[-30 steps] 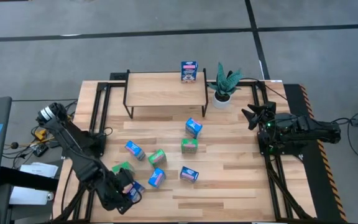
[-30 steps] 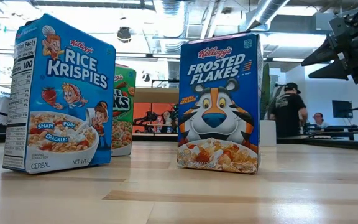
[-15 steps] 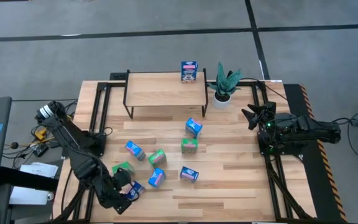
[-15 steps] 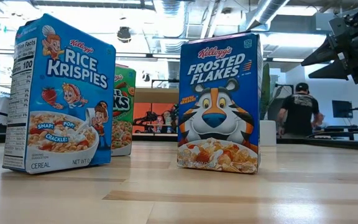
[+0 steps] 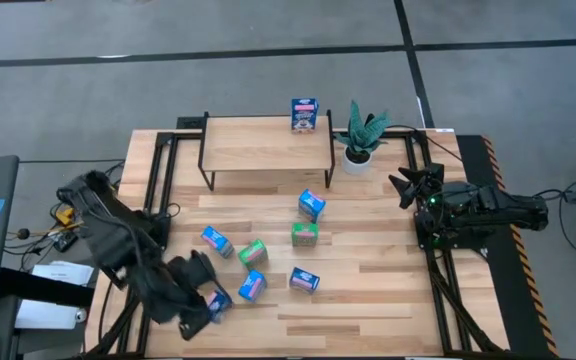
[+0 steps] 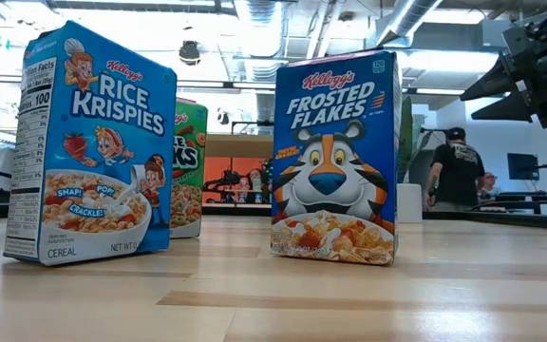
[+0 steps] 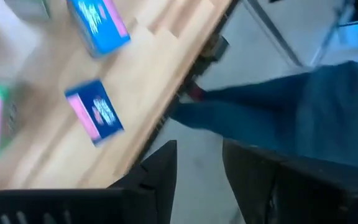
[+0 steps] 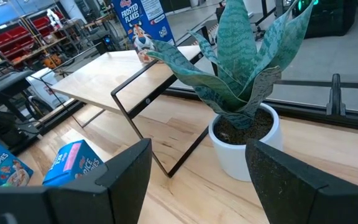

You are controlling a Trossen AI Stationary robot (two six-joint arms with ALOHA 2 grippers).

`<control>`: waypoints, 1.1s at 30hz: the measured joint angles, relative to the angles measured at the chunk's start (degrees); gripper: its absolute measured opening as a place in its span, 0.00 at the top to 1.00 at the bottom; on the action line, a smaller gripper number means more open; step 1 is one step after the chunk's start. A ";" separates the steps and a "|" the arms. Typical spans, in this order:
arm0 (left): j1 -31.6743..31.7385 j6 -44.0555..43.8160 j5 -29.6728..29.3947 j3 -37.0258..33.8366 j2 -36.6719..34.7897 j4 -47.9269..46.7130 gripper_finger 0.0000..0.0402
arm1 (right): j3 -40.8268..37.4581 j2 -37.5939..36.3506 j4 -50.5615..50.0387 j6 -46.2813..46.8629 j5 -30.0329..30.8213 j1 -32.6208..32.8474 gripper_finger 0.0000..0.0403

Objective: Stack cereal on shelf
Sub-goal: Put the bottom blue cereal box on the shelf aligned with the other blue cereal box

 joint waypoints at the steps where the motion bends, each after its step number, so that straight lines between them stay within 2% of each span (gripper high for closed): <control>1: -0.08 1.97 -1.01 1.33 1.92 -1.93 0.71 | 0.00 0.01 0.00 0.00 0.00 0.00 0.29; 5: -0.08 6.33 -1.57 3.19 10.87 -15.04 0.71 | 0.00 0.01 0.00 0.00 0.01 -0.02 0.29; 7: 0.43 6.76 -0.80 3.12 14.82 -17.25 0.71 | 0.00 0.01 0.00 0.00 0.02 0.00 0.29; 12: 1.85 3.73 3.63 3.19 18.44 -11.35 0.71 | 0.00 -0.01 0.00 0.00 0.09 -0.01 0.29; 15: 2.57 -4.69 2.41 3.25 18.30 -8.41 0.71 | 0.00 0.01 0.00 -0.02 0.33 0.00 0.29; 18: 2.96 -6.67 2.13 3.28 18.17 -6.90 0.71 | 0.00 0.00 0.00 -0.01 0.54 0.00 0.29; 27: 3.37 -1.21 0.55 3.28 18.14 -5.80 0.71 | 0.00 0.00 0.00 -0.04 1.38 0.00 0.29; 30: 3.38 2.01 -1.91 3.28 18.14 -4.86 0.71 | 0.00 -0.01 0.00 -0.04 1.40 0.00 0.29; 33: 3.86 5.69 0.66 3.28 18.14 -3.64 0.67 | 0.00 0.02 0.00 -0.04 1.40 -0.01 0.29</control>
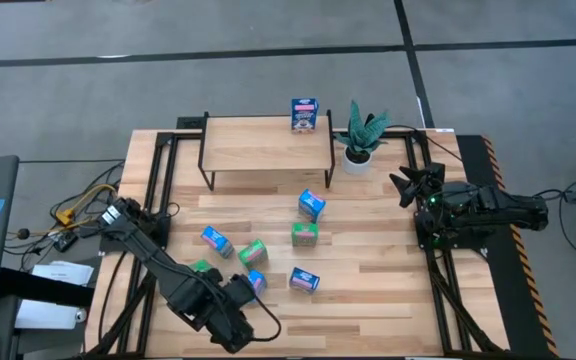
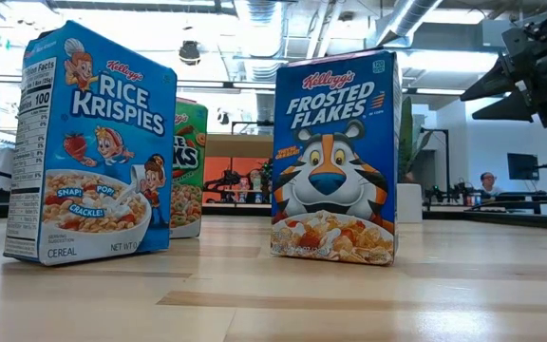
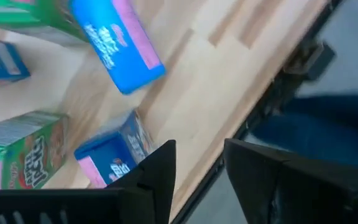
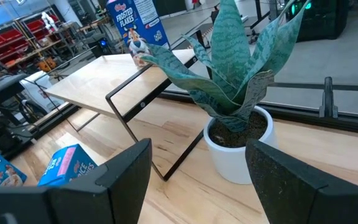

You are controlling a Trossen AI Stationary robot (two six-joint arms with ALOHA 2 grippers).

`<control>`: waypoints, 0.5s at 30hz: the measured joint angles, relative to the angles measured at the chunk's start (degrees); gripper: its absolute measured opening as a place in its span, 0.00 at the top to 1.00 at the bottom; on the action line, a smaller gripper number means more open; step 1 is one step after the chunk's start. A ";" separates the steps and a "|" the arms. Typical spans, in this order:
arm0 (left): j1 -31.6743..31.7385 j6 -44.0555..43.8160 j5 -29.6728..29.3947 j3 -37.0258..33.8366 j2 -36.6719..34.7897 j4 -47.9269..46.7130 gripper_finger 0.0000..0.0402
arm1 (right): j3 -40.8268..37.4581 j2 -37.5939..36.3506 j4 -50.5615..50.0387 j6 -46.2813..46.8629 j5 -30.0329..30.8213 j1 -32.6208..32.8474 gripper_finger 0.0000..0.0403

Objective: Stack cereal on shelf
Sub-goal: Put the bottom blue cereal box on the shelf aligned with the other blue cereal box

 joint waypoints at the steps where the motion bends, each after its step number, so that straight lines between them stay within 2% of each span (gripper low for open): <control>1: 0.19 1.05 1.56 0.00 0.00 -0.20 0.64 | 0.00 -0.02 0.00 0.00 0.00 0.01 0.29; 6: 0.43 5.36 3.47 0.00 0.00 -1.16 0.44 | 0.00 0.00 0.00 0.00 0.00 -0.01 0.29; 8: 0.41 4.22 3.95 0.00 0.00 -2.66 0.34 | 0.00 -0.02 0.00 0.00 -0.02 0.00 0.29; 12: -0.12 -6.60 3.02 0.00 -0.02 -9.63 0.19 | 0.00 0.00 0.00 0.00 -0.02 -0.01 0.29; 15: -2.84 -15.63 1.37 -0.02 -0.02 -11.53 0.17 | 0.00 0.00 0.00 0.00 -0.02 -0.01 0.29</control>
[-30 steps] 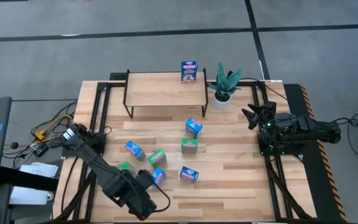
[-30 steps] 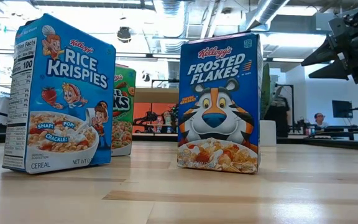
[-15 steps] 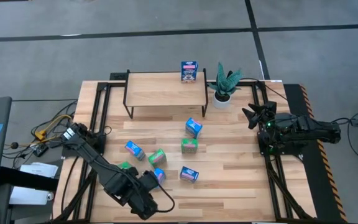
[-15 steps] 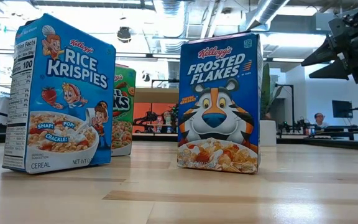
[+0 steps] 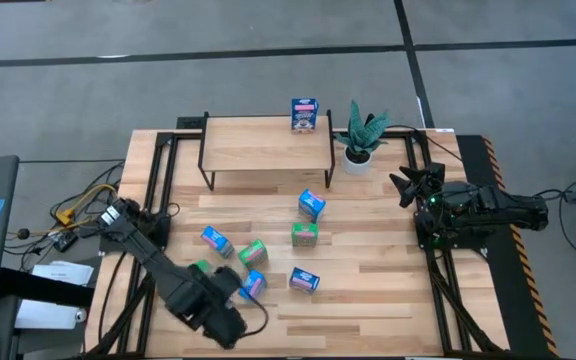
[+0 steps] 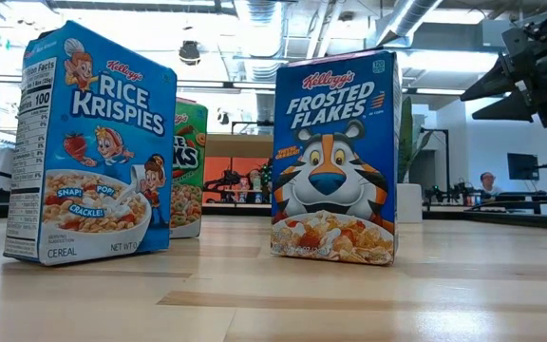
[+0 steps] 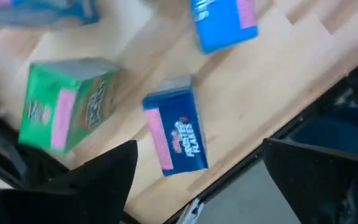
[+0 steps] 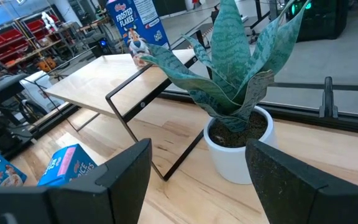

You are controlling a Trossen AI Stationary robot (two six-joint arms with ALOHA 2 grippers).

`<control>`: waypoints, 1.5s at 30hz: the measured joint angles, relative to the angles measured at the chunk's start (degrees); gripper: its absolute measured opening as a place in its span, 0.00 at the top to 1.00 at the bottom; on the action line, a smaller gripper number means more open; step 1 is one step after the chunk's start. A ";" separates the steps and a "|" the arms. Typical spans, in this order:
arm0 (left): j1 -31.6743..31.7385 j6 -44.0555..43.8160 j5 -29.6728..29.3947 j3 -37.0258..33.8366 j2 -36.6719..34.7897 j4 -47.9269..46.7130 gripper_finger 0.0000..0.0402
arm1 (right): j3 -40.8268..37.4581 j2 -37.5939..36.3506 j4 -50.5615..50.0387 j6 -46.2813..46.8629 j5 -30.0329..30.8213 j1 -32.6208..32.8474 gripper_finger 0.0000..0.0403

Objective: Stack cereal on shelf
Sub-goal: Put the bottom blue cereal box on the shelf aligned with the other blue cereal box

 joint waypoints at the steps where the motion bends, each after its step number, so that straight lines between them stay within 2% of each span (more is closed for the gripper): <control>1: -1.52 -3.71 -0.85 0.00 0.00 0.14 0.17 | 0.00 -0.02 0.00 0.00 0.00 0.00 0.29; 4: -6.66 -16.31 -4.68 0.00 0.00 1.53 0.19 | 0.00 -0.01 0.00 -0.02 0.00 -0.01 0.29; 7: -10.75 -25.71 -6.00 -0.02 0.77 1.54 0.21 | 0.00 -0.01 -0.02 0.00 0.01 -0.01 0.29; 14: -15.13 -35.29 -13.29 -1.61 1.33 -5.20 0.23 | -0.02 0.00 0.00 0.00 -0.02 0.02 0.29; 20: -15.98 -35.94 -17.49 -4.83 1.47 -1.31 0.23 | -0.02 -0.02 0.00 0.02 -0.02 0.01 0.29; 28: -15.92 -35.55 -20.53 -5.12 1.45 -2.34 0.23 | -0.02 -0.02 0.00 0.02 -0.04 0.01 0.29; 35: -15.58 -35.38 -20.15 -9.55 1.50 -0.84 0.23 | -0.02 0.00 0.00 0.04 -0.04 0.00 0.29; 45: -15.44 -34.03 -21.09 -10.37 2.46 1.85 0.23 | -0.02 0.00 -0.01 0.04 -0.07 0.00 0.29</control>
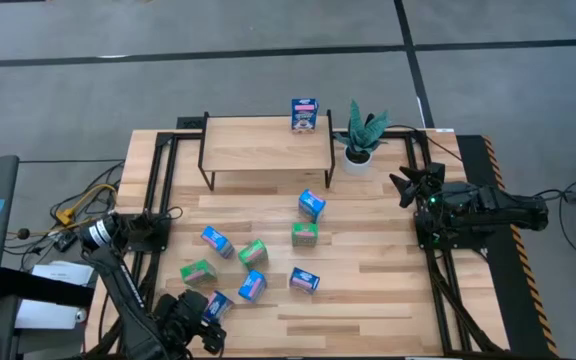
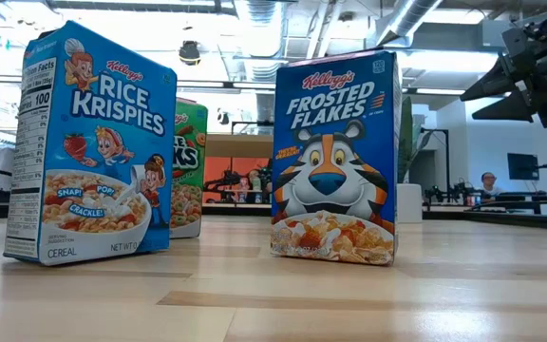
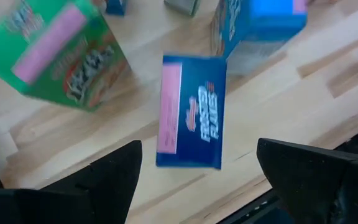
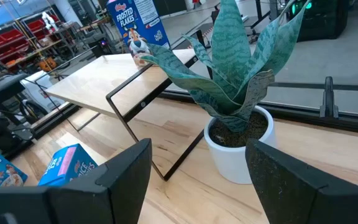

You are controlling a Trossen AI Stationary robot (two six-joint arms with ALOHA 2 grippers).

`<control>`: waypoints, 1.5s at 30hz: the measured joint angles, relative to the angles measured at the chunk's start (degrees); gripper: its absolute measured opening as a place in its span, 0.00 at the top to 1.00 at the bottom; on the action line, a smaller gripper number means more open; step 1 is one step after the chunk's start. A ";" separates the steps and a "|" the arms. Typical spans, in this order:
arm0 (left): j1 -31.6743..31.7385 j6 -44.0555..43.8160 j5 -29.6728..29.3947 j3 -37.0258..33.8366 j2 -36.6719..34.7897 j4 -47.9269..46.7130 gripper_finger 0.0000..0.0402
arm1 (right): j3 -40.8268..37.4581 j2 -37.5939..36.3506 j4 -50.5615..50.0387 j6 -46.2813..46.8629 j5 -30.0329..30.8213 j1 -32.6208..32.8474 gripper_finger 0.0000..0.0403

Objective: Stack cereal on shelf
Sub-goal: Put the bottom blue cereal box on the shelf aligned with the other blue cereal box

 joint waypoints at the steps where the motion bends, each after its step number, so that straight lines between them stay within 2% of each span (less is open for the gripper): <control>1: -0.13 -0.03 0.34 -0.03 0.29 0.02 0.23 | 0.00 -0.01 0.00 0.02 0.00 0.01 0.29; 16: -0.08 1.03 0.89 1.11 1.73 -5.26 0.23 | 0.00 0.00 0.01 0.04 -0.07 0.00 0.29; 29: -0.30 -0.32 0.09 -0.92 1.80 -2.15 0.23 | 0.00 -0.01 -0.05 0.46 -0.07 0.00 0.29; 39: -0.48 0.86 0.27 -0.93 1.82 -3.50 0.23 | 0.00 0.00 -0.07 0.44 -0.07 0.01 0.29; 45: -0.48 0.74 0.26 -2.25 1.82 -2.72 0.27 | 0.00 0.00 -0.05 0.45 -0.07 0.00 0.29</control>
